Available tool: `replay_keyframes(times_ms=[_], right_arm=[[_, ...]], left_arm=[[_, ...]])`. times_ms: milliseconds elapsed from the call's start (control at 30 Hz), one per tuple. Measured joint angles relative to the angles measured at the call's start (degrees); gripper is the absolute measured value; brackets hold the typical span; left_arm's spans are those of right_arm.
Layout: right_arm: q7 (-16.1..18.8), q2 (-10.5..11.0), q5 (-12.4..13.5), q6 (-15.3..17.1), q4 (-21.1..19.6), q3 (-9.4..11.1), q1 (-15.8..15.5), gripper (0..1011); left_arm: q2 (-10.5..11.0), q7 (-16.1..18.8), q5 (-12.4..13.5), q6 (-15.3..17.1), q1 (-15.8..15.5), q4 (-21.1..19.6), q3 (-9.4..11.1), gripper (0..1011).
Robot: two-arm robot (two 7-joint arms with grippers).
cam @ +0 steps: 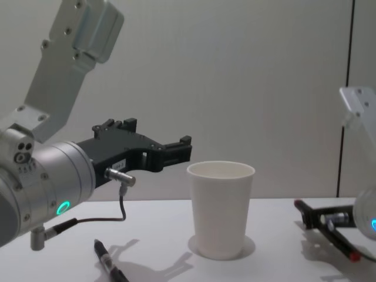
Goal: Place the pen into the pen holder.
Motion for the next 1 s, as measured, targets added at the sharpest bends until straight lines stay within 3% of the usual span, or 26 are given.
replay_keyframes(times_ms=[1000], right_arm=[[6.4, 1.3, -7.5, -21.1, -5.4, -0.1, 0.7, 189]], left_arm=[[0.0, 0.0, 0.0, 0.0, 0.0, 0.0, 0.0, 1001]])
